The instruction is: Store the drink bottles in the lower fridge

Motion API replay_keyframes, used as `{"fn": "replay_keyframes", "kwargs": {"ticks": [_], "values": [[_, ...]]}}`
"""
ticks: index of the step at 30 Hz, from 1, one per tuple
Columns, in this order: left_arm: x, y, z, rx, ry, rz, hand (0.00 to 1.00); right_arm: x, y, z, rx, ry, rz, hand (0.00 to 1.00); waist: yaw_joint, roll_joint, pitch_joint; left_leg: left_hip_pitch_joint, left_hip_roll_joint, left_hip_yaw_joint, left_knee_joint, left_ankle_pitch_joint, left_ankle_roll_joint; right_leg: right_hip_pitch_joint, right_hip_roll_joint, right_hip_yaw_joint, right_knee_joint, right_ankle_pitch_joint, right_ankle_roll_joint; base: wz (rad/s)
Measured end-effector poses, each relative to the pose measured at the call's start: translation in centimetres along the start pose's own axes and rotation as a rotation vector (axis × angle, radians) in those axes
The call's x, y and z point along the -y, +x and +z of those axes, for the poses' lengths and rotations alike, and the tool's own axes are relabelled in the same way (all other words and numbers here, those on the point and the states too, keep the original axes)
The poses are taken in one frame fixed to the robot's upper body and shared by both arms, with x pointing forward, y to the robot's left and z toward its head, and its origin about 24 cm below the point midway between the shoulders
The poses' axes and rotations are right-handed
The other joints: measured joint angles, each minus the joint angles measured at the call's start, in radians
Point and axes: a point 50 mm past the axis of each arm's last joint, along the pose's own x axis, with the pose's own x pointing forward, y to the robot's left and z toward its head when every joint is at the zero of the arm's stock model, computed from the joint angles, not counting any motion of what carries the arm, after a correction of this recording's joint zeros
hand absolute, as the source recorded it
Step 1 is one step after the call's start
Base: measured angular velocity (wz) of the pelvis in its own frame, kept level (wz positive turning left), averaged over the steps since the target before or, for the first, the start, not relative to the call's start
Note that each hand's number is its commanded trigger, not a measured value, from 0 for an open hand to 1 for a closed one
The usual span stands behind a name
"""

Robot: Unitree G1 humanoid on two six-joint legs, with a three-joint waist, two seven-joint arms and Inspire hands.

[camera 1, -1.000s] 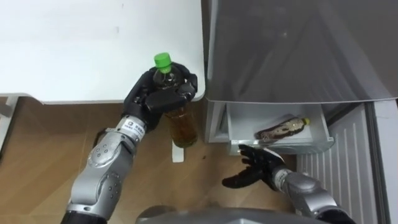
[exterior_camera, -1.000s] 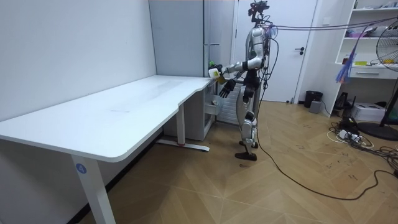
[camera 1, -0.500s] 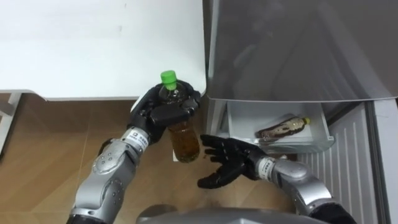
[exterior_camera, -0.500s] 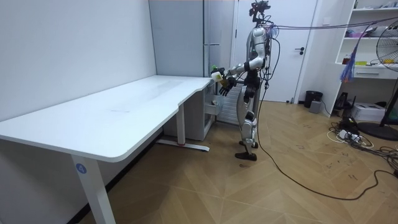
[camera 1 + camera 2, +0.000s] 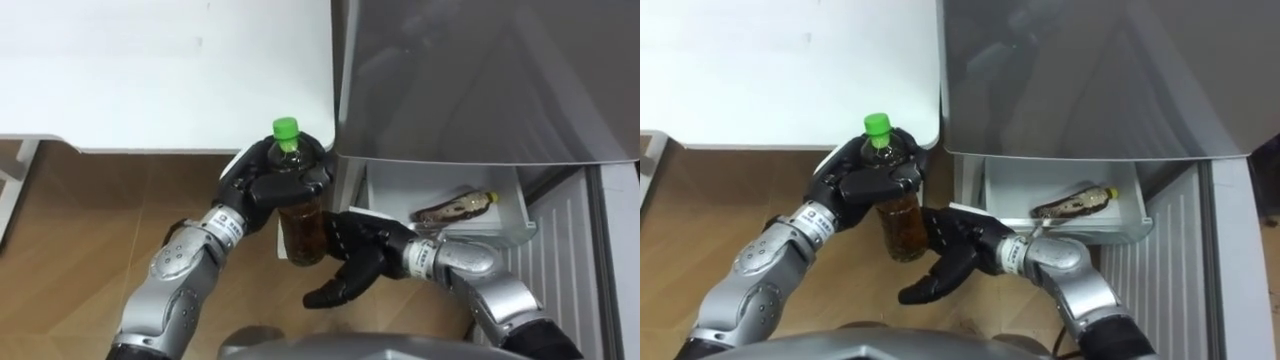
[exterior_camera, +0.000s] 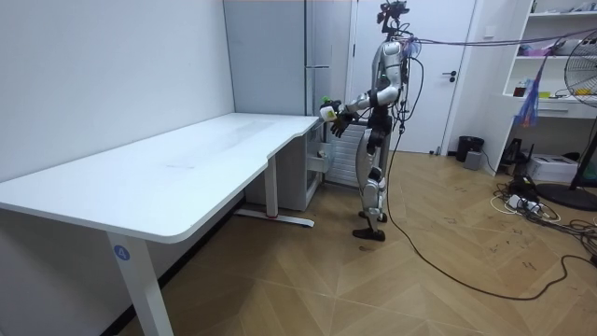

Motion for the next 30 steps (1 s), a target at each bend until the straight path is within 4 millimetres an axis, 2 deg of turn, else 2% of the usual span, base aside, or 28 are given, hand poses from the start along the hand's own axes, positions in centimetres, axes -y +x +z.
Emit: {"fn": "replay_keyframes", "kwargs": {"ticks": [4,6,7,8,9,10,12,19,22,30], "values": [[0.2,0.0,-0.1,-0.003,0.006,-0.011,1.0,0.0,-0.1,-0.1,0.002,0.011,0.007,0.0,0.0,-0.002,-0.0012,0.0,-0.001,0.0,-0.001,0.0,0.0,0.0,-0.002,0.001,0.0,0.0,0.0,0.0],[0.3,0.1,-0.1,0.001,0.009,-0.016,1.0,-0.1,-0.2,-0.2,0.009,0.029,0.008,0.29,0.0,-0.005,-0.0011,0.003,-0.002,0.0,-0.002,0.0,0.0,0.002,-0.002,0.001,0.0,0.0,0.0,0.0],[0.4,0.1,-0.1,0.0,0.009,-0.018,1.0,-0.1,-0.2,-0.2,0.011,0.035,0.008,0.53,0.0,-0.006,-0.0016,0.003,-0.002,0.0,-0.004,0.0,0.0,0.002,-0.002,0.001,0.0,0.0,0.0,0.0],[0.5,0.1,-0.1,0.001,0.011,-0.023,1.0,-0.1,-0.3,-0.4,0.017,0.052,0.008,0.58,0.0,-0.008,-0.0018,0.004,-0.002,-0.002,-0.004,0.0,0.0,0.002,-0.002,0.001,0.0,0.0,0.0,0.0],[0.6,0.1,-0.1,0.003,0.012,-0.026,1.0,-0.1,-0.3,-0.4,0.02,0.063,0.007,0.69,0.0,-0.009,-0.0019,0.004,-0.002,-0.004,-0.004,0.0,0.0,0.002,-0.002,0.001,0.0,0.0,0.0,0.0],[0.6,0.2,-0.2,0.005,0.013,-0.029,1.0,-0.1,-0.4,-0.4,0.021,0.066,0.004,0.73,0.0,-0.009,-0.0019,0.004,-0.002,-0.005,-0.004,0.0,0.0,0.002,-0.002,0.001,0.0,0.0,0.0,0.0],[0.8,0.2,-0.2,0.005,0.015,-0.037,1.0,0.1,-0.5,-0.5,0.02,0.067,-0.006,1.0,-0.001,-0.009,-0.0019,0.003,-0.001,-0.006,-0.004,0.0,0.0,0.003,-0.002,0.0,0.0,0.0,0.0,0.0],[2.4,0.5,-0.8,-0.008,0.024,-0.111,1.0,0.7,-1.0,-0.9,-0.022,0.065,-0.066,1.0,0.001,-0.005,-0.0009,0.009,0.005,-0.005,-0.004,0.0,0.0,0.003,-0.001,0.0,0.007,0.0,0.0,-0.01],[2.8,0.5,-0.9,-0.01,0.021,-0.14,1.0,0.8,-1.1,-1.1,-0.034,0.059,-0.068,1.0,0.001,0.0,0.0022,0.011,0.005,-0.004,-0.005,0.0,0.0,0.0,-0.002,0.001,0.014,0.0,0.0,-0.03],[3.1,0.4,-0.9,0.003,0.034,-0.176,1.0,0.7,-1.2,-1.1,-0.036,0.065,-0.064,1.0,0.0,0.002,0.0012,0.007,0.005,-0.002,-0.004,0.0,0.0,-0.007,-0.001,0.003,0.016,0.0,0.0,-0.02]]}}
